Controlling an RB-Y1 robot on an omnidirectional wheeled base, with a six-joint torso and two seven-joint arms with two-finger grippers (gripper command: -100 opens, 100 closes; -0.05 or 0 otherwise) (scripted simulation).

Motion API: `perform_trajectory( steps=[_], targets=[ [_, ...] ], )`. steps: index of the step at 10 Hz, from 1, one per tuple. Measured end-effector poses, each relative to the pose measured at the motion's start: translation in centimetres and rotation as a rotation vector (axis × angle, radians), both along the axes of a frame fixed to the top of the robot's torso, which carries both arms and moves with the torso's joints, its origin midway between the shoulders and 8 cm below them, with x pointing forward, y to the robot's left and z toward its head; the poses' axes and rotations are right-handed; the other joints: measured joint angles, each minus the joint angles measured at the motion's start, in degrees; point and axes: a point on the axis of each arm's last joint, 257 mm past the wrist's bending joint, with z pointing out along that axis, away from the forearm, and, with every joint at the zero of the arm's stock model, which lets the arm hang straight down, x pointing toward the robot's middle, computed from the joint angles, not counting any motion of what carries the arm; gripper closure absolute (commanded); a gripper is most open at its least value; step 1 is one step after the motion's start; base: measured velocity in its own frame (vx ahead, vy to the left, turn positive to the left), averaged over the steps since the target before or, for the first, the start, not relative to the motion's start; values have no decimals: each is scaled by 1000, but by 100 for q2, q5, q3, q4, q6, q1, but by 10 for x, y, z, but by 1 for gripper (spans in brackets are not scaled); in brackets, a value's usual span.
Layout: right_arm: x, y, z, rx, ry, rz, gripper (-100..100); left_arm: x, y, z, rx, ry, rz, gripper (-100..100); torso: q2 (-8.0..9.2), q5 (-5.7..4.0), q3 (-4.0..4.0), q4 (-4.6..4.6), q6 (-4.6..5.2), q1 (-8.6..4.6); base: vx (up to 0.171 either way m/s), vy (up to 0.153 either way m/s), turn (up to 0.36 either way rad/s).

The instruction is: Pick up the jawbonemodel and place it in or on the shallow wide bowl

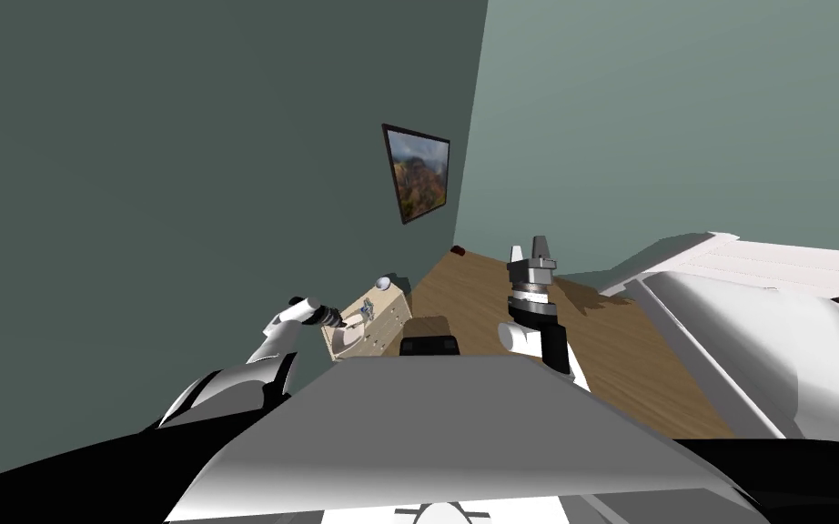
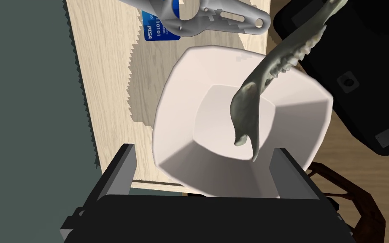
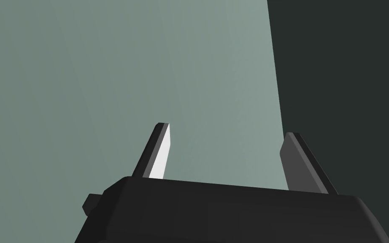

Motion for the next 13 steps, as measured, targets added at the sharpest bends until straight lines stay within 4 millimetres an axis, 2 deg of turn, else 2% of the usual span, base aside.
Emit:
perform_trajectory(
  steps=[10, 13],
  targets=[
    [0, 0, 0, 0, 0, 0, 0, -10, 33, 30, 8, -11, -136, -100, -3, 0, -3, -1, 9, -1, 78, -74, 113],
    [0, 0, 0, 0, 0, 0, 0, -13, 39, 37, 8, -18, -179, -100, -1, 0, -2, -1, 7, -1, 92, -108, 206]
  ],
)
